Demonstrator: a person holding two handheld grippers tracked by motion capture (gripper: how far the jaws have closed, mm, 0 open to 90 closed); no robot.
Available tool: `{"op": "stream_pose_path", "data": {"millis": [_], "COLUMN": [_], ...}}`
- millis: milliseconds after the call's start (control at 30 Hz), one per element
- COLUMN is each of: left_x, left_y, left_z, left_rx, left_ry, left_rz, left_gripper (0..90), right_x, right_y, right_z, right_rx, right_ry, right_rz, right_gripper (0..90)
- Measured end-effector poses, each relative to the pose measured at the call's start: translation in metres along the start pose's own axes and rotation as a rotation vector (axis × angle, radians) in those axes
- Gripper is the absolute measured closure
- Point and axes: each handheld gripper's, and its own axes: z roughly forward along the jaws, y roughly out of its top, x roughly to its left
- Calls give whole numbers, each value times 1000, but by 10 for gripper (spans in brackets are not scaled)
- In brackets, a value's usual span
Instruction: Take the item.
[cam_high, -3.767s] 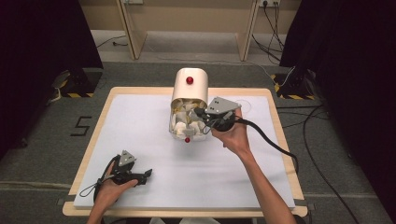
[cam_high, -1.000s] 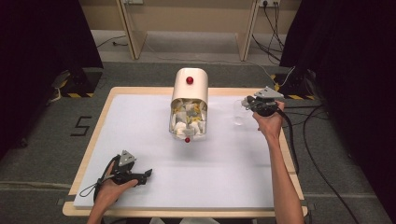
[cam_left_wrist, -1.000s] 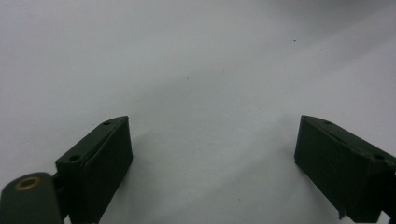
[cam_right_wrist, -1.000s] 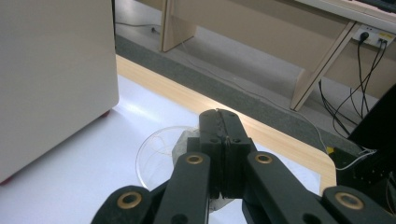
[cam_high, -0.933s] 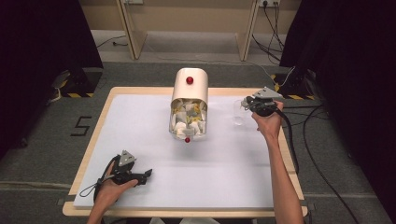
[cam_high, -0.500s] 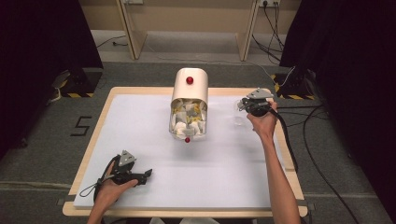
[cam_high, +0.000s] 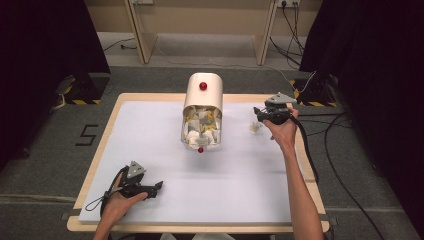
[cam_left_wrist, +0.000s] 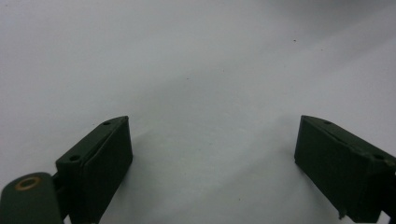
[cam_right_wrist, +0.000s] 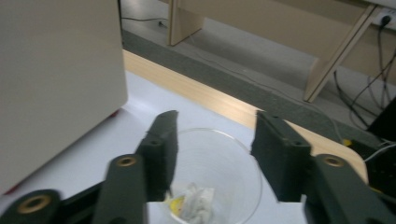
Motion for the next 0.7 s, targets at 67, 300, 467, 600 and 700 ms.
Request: {"op": "stream_pose_path", "data": {"millis": [67,300,467,600,700], "left_x": [0,0,0,0,0], "left_y": [0,0,0,0,0], "left_z": [0,0,0,0,0], "left_rx": [0,0,0,0,-1], "left_ry": [0,-1,0,0,0], "left_rz": [1,1,0,0,0], "left_gripper": [103,104,104,104,103], "right_x": [2,4,5,8,11], "right_y": [0,-3,-9,-16,-22], "right_z": [-3,-12,-15,-21,-28], "right_rx": [-1,16,41,58,62], "right_ry": [9,36,24,25,37], "right_rz": [6,55,66,53,51], "right_gripper": [356,207,185,173,173]}}
